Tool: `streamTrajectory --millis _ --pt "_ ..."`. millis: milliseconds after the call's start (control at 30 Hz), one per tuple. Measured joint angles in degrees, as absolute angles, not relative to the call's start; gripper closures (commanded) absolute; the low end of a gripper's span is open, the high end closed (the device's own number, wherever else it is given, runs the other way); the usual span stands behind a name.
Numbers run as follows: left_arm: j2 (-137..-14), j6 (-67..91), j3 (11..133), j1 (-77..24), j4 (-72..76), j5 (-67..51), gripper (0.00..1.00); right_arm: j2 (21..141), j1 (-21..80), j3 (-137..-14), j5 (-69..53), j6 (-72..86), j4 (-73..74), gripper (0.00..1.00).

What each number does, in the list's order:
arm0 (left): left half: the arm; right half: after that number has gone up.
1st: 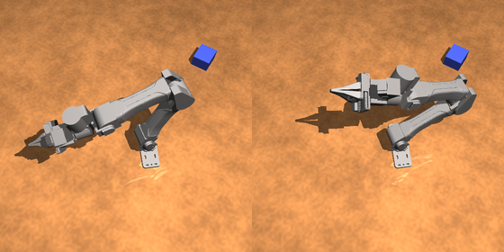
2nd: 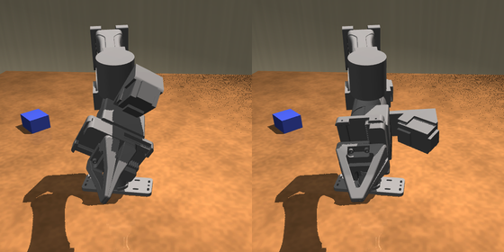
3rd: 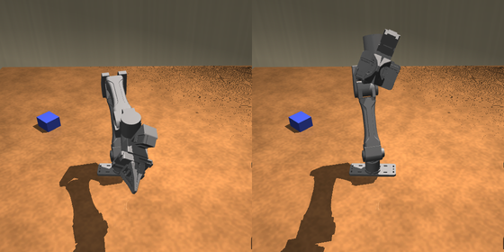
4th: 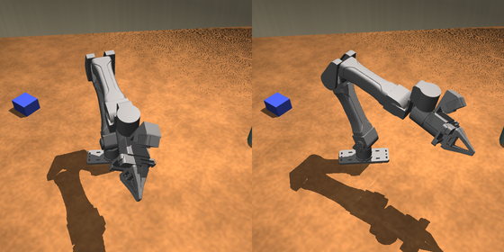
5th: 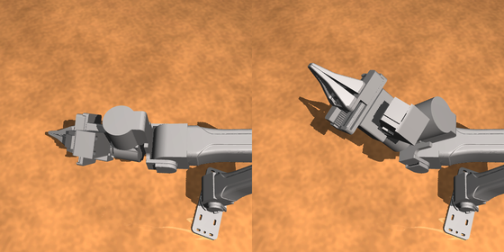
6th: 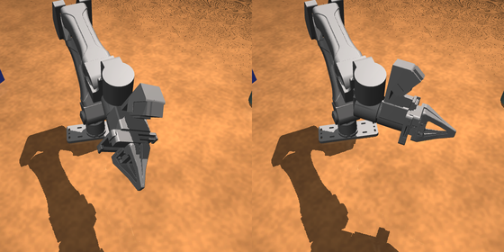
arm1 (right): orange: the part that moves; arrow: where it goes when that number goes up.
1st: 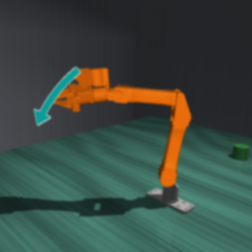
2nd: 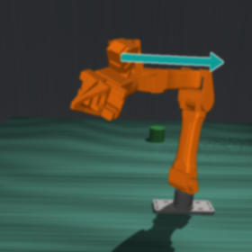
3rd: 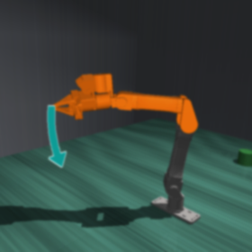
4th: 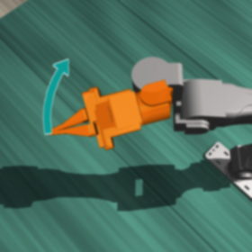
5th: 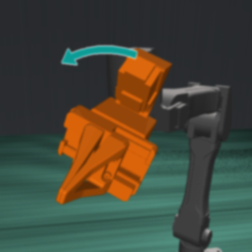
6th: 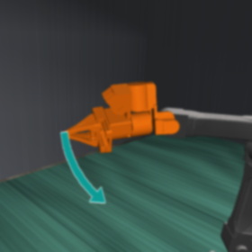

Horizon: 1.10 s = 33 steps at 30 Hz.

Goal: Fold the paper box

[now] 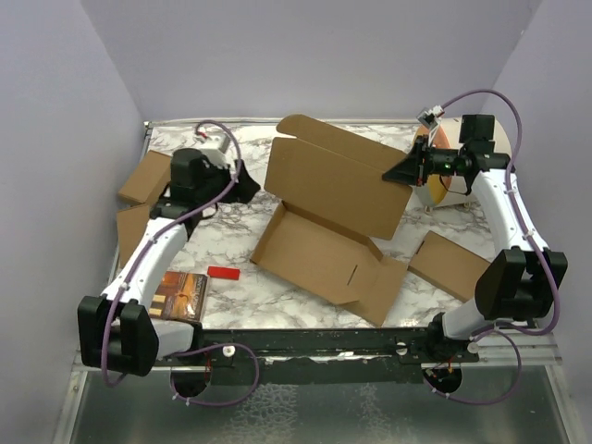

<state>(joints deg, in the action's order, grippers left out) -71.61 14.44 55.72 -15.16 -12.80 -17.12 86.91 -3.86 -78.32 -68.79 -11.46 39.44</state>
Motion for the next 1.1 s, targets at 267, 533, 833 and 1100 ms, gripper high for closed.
streamTrajectory --millis 267,533,833,1100 --pt "-76.1 26.1 55.5 0.8 11.2 -45.5 0.25 89.8 -3.9 -83.8 -71.3 -15.8 40.8 0.99" --pt "-89.7 39.8 57.1 1.1 44.3 -61.4 0.25 92.7 -3.9 -89.8 -74.5 -21.1 44.6 0.99" --pt "-106.4 65.9 64.8 1.0 82.4 -67.8 0.19 93.6 -2.9 -91.9 -76.1 -24.5 47.3 0.99" --pt "-108.6 68.2 66.0 0.8 86.8 -69.5 0.15 94.5 -1.0 -94.7 -76.0 -26.7 49.9 0.99"
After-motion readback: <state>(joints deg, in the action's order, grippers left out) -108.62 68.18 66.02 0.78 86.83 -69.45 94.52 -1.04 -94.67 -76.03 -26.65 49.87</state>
